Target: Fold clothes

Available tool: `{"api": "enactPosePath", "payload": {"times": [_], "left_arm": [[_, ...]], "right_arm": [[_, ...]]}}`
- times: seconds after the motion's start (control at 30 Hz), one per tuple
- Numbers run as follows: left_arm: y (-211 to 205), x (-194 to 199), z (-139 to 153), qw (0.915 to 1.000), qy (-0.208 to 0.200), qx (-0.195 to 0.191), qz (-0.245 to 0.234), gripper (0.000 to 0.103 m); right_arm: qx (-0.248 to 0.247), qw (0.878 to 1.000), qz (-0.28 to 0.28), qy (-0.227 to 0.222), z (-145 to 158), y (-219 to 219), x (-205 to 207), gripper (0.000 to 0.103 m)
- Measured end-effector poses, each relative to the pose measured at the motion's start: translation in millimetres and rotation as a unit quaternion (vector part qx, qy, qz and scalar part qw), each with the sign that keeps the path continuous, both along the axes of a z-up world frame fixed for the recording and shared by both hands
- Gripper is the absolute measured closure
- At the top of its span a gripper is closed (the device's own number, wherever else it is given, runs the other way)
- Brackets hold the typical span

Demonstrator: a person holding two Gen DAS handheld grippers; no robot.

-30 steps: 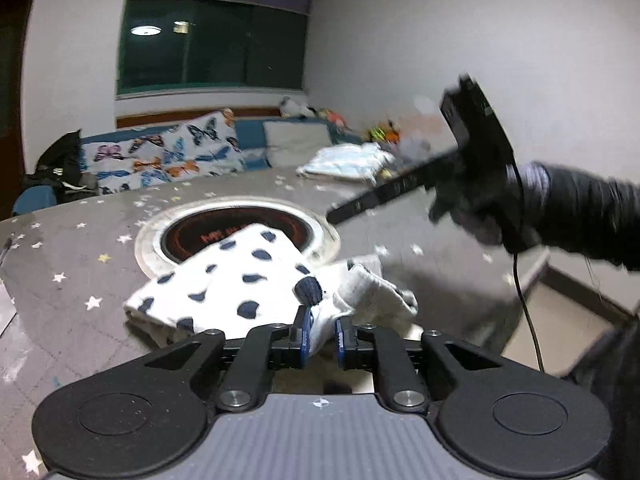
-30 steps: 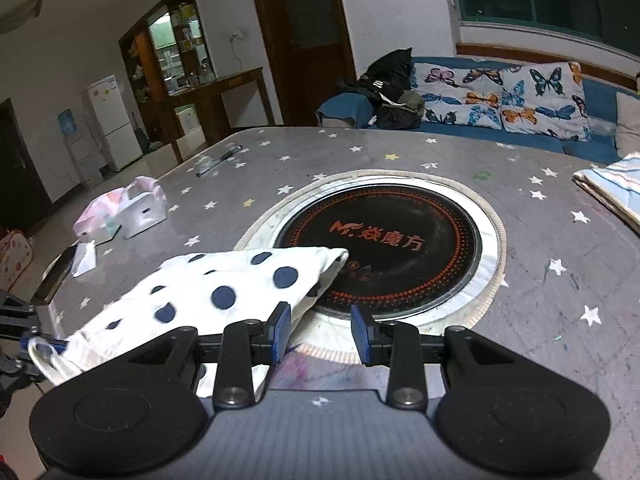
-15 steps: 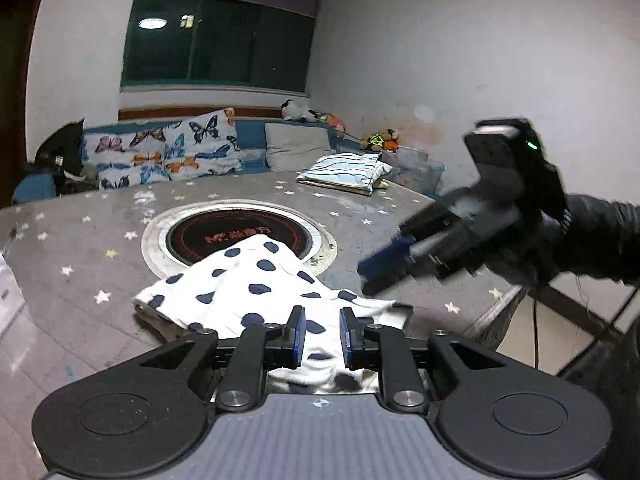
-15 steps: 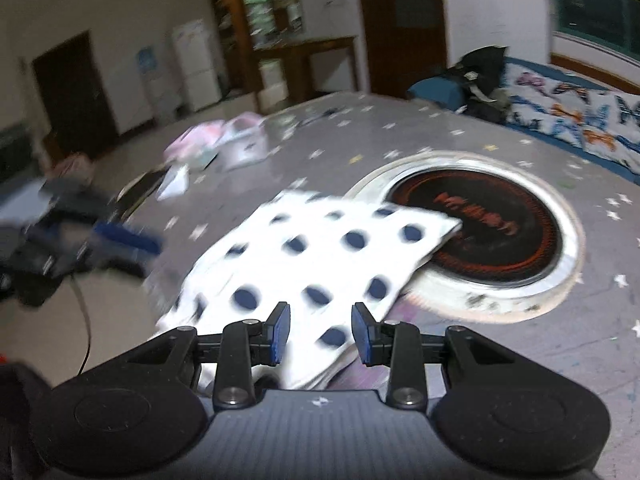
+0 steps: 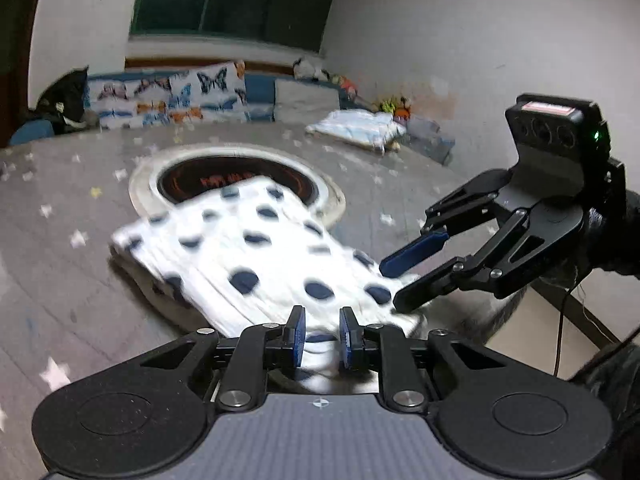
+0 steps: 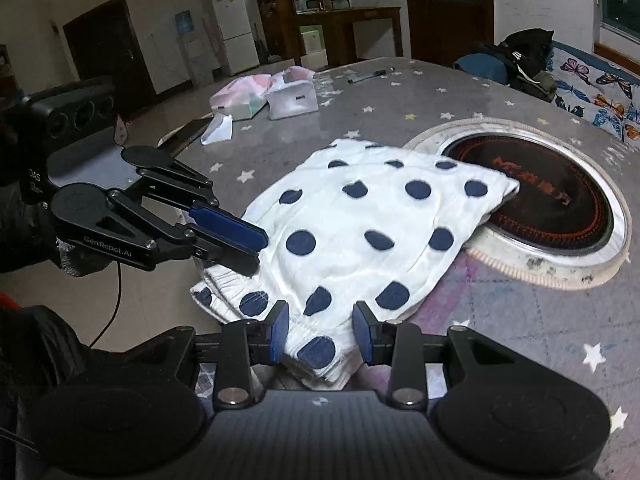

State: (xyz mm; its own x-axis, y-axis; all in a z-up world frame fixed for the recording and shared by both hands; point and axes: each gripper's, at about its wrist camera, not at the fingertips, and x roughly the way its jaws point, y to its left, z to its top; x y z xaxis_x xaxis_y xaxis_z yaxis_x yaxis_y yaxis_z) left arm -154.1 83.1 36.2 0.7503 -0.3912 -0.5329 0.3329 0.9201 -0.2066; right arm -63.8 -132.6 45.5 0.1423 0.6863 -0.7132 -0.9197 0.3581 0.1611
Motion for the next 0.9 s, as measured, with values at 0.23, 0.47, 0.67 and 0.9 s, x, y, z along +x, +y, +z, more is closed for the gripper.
{"api": "enactPosePath", "payload": {"times": [0.23,0.47,0.67,0.9], "left_arm": [[21.1,42.4,12.9,0.9978,-0.018,-0.018,0.062,0.074],[45.1,95.8,-6.7,0.9929,0.027,-0.024,0.113,0.074],[67.1,114.9,-24.2,0.9864,0.058,-0.022,0.152,0.076],[80.1,118.0,-24.4,0.9818,0.059,-0.02,0.179,0.077]], "right_arm": [[0.019,0.998,-0.04,-0.032,16.8,13.1,42.4,0.067],[0.019,0.996,-0.073,-0.043,7.5,44.9,94.2,0.067],[0.013,0.996,-0.086,-0.029,-12.1,70.3,129.3,0.067],[-0.008,0.995,-0.097,-0.02,-31.5,82.9,146.2,0.067]]}}
